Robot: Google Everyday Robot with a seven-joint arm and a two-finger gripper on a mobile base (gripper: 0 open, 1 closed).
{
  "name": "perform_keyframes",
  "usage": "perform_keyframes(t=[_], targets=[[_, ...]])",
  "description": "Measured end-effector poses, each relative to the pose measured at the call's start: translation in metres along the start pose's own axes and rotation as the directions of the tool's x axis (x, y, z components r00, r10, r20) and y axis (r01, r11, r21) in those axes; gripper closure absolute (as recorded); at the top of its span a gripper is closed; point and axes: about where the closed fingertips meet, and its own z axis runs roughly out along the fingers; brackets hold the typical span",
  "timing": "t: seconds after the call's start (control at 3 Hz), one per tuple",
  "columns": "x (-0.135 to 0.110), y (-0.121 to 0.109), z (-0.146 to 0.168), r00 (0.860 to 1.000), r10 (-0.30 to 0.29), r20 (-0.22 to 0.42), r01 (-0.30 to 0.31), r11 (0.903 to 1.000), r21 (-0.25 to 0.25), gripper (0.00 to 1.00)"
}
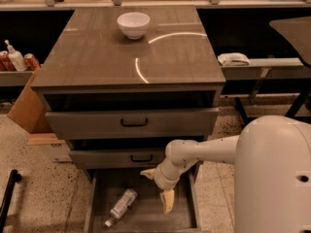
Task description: Pick blue plastic bottle from bottom drawer and place on counter
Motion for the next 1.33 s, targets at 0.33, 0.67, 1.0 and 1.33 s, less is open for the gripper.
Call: perform_keyframes(t=[0.33, 0.67, 1.0, 1.33], targets=[[-0.013, -0.017, 0.014, 0.998, -0.061, 0.032, 0.061, 0.9980, 0.019, 0.00], [-0.027, -0.034, 0.029, 0.991, -0.120, 0.055, 0.117, 0.9917, 0.053, 0.00], [-0.034, -0.046, 0.055, 0.983, -0.165, 0.076, 0.159, 0.9842, 0.078, 0.00], [-0.034, -0.046, 0.055, 0.983, -0.165, 0.076, 0.159, 0.9842, 0.078, 0.00]])
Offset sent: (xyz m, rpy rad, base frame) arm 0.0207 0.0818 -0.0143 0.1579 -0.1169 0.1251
